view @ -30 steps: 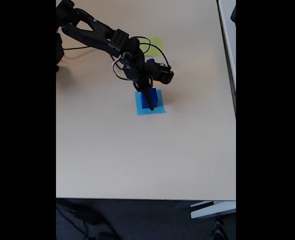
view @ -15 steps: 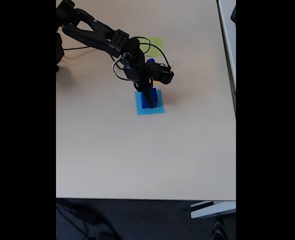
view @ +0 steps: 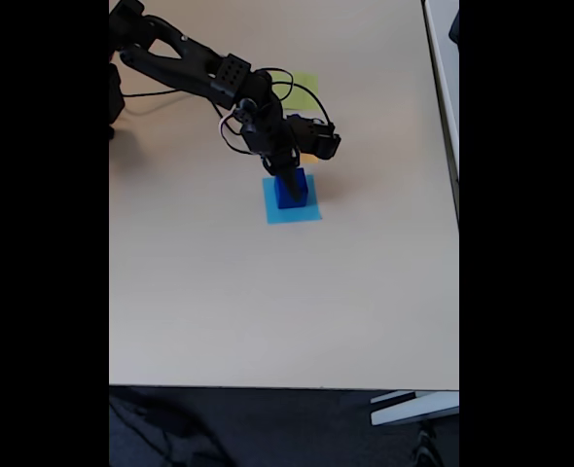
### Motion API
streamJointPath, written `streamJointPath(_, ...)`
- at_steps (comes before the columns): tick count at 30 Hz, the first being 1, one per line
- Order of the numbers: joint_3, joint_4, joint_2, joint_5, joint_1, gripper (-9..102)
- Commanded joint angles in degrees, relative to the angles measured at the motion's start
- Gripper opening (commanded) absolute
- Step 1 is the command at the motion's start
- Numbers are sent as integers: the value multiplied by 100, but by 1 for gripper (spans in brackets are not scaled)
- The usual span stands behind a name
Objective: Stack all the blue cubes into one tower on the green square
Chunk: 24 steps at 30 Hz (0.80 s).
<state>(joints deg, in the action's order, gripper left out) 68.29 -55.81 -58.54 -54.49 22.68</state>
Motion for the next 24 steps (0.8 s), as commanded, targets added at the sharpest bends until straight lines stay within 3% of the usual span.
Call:
streamJointPath(1,-176,70,-35,-35,-44,19)
streamJointPath(4,-149,70,-44,-35,-53,12)
streamJointPath(24,299,132,-562,-9,-105,10)
